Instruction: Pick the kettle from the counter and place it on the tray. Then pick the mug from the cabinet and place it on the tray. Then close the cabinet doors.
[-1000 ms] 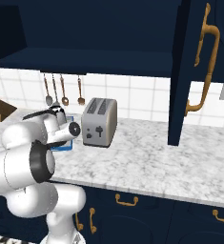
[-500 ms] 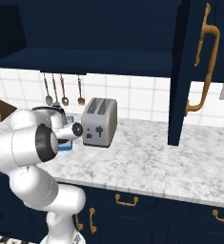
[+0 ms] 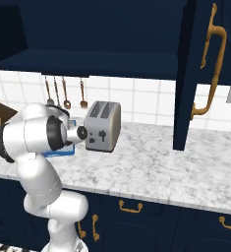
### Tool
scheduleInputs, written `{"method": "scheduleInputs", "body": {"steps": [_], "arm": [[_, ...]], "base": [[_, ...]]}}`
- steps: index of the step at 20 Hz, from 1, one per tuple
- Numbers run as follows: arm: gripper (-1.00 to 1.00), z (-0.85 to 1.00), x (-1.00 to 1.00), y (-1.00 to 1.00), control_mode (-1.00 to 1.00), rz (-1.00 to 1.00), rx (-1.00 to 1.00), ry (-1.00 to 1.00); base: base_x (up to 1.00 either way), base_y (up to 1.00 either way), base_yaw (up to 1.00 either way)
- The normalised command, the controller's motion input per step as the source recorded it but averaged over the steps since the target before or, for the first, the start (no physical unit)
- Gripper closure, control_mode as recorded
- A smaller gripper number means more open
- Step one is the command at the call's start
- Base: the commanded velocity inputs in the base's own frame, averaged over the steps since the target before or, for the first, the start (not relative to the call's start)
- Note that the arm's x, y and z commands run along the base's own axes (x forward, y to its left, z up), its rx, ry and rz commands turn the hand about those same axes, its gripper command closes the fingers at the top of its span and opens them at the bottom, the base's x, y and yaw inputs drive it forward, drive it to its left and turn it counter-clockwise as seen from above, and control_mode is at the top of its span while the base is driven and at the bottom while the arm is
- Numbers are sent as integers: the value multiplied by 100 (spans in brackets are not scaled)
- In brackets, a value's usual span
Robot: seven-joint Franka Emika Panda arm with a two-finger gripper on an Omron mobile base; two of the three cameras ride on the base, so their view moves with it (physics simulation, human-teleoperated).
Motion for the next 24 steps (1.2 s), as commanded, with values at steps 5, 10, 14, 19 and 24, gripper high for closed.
{"method": "scheduleInputs", "body": {"steps": [5,10,14,19,24], "arm": [[100,-38,0,22,-100,0,0,0],[100,-12,5,6,-100,0,0,0],[-100,17,1,0,-100,-3,0,7],[-100,45,0,0,-100,-8,0,9],[-100,53,-3,-1,-100,-5,0,5]], "base": [[0,0,0],[0,0,0],[0,0,0],[0,0,0],[0,0,0]]}}
